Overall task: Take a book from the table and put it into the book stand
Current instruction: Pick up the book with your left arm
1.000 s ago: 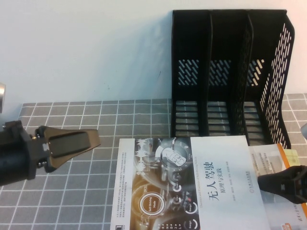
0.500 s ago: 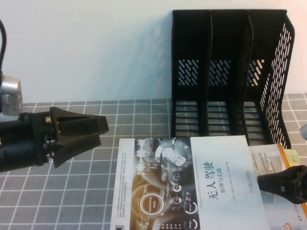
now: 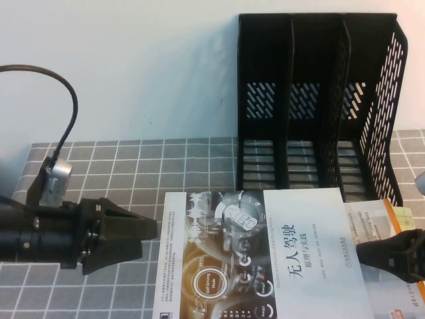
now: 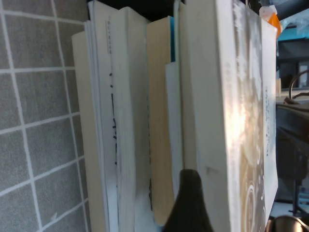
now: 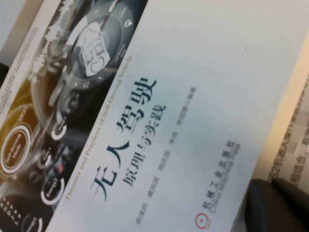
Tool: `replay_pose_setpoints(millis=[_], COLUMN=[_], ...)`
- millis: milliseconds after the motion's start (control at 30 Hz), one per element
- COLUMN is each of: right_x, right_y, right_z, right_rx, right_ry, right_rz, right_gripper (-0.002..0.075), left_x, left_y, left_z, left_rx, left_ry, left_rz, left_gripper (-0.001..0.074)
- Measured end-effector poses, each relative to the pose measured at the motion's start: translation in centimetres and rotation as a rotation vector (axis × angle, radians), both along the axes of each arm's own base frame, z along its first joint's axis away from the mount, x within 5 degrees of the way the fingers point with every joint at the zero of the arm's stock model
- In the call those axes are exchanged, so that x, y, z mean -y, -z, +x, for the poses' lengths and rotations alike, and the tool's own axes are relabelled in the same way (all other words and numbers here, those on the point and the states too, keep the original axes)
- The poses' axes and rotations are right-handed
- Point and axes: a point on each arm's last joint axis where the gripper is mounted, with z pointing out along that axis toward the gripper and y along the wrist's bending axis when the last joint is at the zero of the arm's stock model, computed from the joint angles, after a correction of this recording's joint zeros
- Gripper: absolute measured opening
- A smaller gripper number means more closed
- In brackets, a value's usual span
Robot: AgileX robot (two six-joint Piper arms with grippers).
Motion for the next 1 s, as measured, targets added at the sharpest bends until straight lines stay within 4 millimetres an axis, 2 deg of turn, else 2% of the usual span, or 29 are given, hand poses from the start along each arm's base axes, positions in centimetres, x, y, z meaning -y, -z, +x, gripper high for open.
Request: replay_pose_setpoints(millis=[233,433,633,1000], right_x=[0.0,0.0,0.0,-0.2], right_y=[0.0,0.0,0.0,0.2], right_z=[0.0,0.0,0.0,0.2], right_rx=[0.000,0.000,0.000,-0.032], right_ry=[0.000,0.000,0.001,0.009], right_rz=[0.000,0.000,0.002,0.046], right_gripper=[-0.0003,-0.0003,-0.0003,-0.0003], left_x=[0.0,1.2,2.2,3.3], left_y=[2.5,4.3,4.2,4.0], left_z=[1.3,1.8,2.0,2.1], left_rx=[-0.108,-0.195,-0.202,-0.202], left_ry=[-0.043,-0.040,-0.051,-0.052], left_rz=[-0.057,-0.077,-0.114,-0.149], left_gripper=[0.0496,0.0496,0.0489,0.0388])
